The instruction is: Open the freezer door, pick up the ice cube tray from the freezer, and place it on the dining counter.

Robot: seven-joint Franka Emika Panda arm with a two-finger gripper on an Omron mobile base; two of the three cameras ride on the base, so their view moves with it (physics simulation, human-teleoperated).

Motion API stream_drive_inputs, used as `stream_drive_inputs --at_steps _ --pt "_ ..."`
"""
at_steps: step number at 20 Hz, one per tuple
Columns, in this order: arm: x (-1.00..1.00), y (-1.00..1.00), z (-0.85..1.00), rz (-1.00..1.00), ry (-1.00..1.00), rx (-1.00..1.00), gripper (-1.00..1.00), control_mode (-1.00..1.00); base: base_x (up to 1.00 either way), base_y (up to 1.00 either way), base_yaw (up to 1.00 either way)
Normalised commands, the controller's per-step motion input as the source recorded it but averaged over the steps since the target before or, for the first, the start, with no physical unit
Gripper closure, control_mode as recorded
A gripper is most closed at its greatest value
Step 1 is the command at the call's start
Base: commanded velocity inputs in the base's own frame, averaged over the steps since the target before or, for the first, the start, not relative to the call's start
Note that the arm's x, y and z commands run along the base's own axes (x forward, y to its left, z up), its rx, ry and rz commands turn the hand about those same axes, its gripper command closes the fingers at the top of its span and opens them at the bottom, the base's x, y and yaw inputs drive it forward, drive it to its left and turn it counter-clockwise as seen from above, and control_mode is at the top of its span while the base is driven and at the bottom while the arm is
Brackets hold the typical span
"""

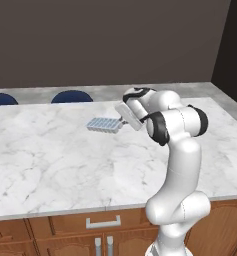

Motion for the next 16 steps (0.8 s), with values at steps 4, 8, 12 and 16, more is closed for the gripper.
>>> stream_drive_inputs --at_steps 4,8,12,16 --pt "0.0 0.0 -0.05 0.0 0.05 0.0 1.0 -1.0 0.0 0.0 0.0" --pt "0.0 0.0 -0.02 0.0 0.0 0.0 1.0 -1.0 0.0 0.0 0.0" --pt "0.0 0.0 -0.03 0.0 0.0 0.0 -1.0 -1.0 0.0 0.0 0.0" --pt "0.0 0.0 -0.02 0.0 0.0 0.0 -1.0 -1.0 0.0 0.0 0.0"
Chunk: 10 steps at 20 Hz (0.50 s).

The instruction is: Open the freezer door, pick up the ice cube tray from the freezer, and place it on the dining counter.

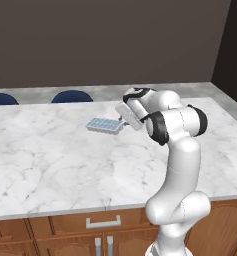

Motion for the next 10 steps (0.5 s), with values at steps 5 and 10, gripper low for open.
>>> stream_drive_inputs --at_steps 5,10 --pt "0.0 0.0 0.0 0.0 -0.01 0.0 -1.0 -1.0 0.0 0.0 0.0" --pt "0.0 0.0 0.0 0.0 0.0 0.0 -1.0 -1.0 0.0 0.0 0.0"
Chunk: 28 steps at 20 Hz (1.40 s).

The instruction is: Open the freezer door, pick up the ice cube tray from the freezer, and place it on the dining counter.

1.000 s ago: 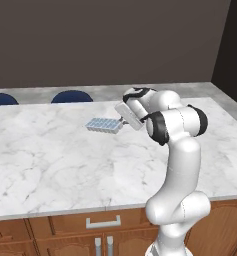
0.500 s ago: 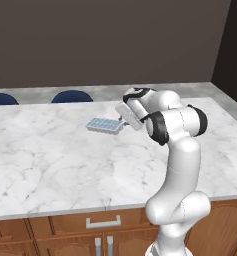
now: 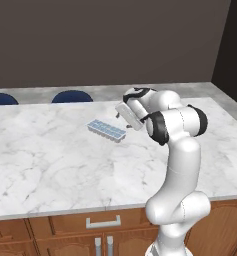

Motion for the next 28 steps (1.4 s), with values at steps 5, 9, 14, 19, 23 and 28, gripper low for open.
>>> stream_drive_inputs --at_steps 5,9,14,19,23,28 --pt "0.0 -0.01 0.0 0.0 0.0 0.0 -1.0 -1.0 0.0 0.0 0.0" --pt "-0.06 -0.13 0.02 0.0 0.0 -0.01 -1.0 -1.0 0.0 0.0 0.0" --pt "-0.35 -0.13 0.32 0.01 0.0 -0.06 -1.0 -1.0 0.0 0.0 0.0" --pt "-0.67 -0.03 0.58 0.05 0.0 -0.12 -1.0 -1.0 0.0 0.0 0.0" --pt "-0.74 -0.11 0.49 0.06 -0.01 -0.15 -1.0 -1.0 0.0 0.0 0.0" --pt "-0.76 -0.24 0.41 0.1 -0.06 -0.14 -1.0 -1.0 0.0 0.0 0.0"
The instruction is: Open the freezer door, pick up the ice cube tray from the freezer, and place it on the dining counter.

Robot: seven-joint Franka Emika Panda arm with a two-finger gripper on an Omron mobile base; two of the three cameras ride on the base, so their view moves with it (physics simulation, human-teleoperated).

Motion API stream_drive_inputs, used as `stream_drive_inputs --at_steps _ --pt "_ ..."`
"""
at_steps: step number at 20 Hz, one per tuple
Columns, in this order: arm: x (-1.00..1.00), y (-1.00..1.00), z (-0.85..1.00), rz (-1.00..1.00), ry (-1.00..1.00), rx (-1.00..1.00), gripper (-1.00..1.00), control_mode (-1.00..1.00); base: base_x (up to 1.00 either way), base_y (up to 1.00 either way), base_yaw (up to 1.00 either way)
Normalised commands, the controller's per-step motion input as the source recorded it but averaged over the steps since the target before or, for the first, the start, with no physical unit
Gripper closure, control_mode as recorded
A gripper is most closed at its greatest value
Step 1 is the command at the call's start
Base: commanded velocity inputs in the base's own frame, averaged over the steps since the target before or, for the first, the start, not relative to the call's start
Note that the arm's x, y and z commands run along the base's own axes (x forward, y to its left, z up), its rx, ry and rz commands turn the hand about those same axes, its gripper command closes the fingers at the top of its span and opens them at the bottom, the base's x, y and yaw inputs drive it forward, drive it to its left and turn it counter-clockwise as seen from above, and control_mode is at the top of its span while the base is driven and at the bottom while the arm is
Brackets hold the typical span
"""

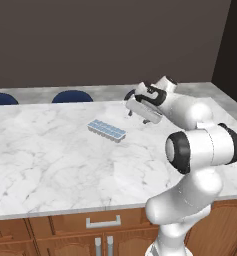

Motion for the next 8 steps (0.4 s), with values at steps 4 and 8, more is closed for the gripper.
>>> stream_drive_inputs --at_steps 4,8 --pt "-0.89 -0.22 0.24 0.06 -0.18 -0.17 -1.0 -1.0 0.0 0.0 0.0" --pt "-0.81 -0.1 0.43 0.04 -0.11 -0.18 -1.0 -1.0 0.0 0.0 0.0"
